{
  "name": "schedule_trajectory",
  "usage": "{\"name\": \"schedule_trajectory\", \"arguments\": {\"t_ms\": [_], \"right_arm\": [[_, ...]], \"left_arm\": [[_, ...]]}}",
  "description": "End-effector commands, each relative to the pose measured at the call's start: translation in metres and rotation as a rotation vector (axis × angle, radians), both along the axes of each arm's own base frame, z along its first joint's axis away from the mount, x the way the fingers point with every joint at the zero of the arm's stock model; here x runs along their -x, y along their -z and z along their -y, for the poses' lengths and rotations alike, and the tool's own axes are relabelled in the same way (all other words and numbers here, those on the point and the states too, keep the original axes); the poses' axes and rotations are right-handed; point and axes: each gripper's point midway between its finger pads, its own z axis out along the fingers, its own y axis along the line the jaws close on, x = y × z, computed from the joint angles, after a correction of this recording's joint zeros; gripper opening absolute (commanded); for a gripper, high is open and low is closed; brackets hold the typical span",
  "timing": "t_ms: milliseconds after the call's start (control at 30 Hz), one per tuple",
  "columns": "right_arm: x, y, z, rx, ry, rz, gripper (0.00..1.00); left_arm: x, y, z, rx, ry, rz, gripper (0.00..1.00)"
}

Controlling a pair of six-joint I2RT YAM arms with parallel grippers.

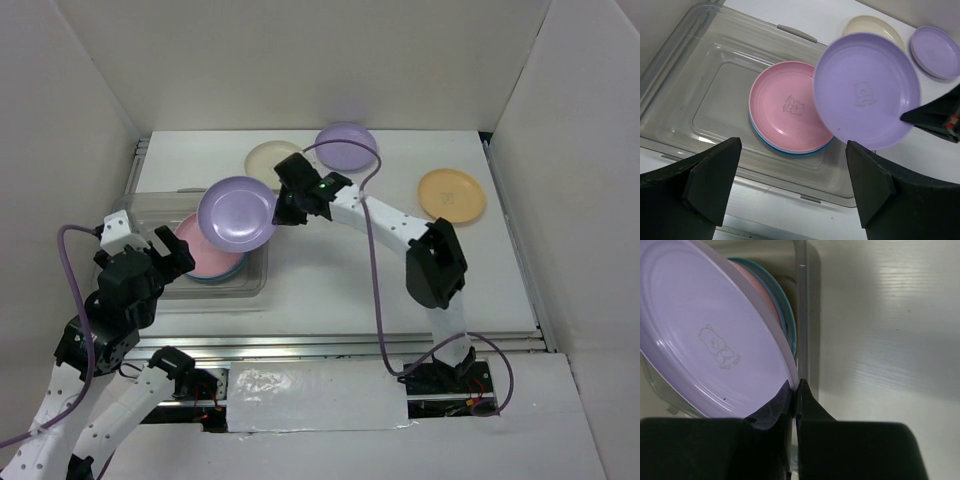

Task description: Place the plates into the plastic bin on the countertop

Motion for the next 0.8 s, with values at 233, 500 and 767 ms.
{"name": "schedule_trajectory", "arguments": {"t_ms": [233, 500, 767], "right_arm": [[-0.005, -0.001, -0.073, -0.115, -0.143, -0.016, 0.0], [-0.005, 0.019, -0.108, -0.208, -0.21, -0.066, 0.0], [-0.004, 0.035, -0.124, -0.202, -0.222, -0.066, 0.04]], "left_arm": [[-0.009, -0.001, -0.004, -0.02, -0.043, -0.006, 0.99], [-0.012, 0.003, -0.001, -0.03, -0.037, -0.034, 0.99], [-0.014, 0.004, 0.001, -0.032, -0.023, -0.029, 0.99]]}}
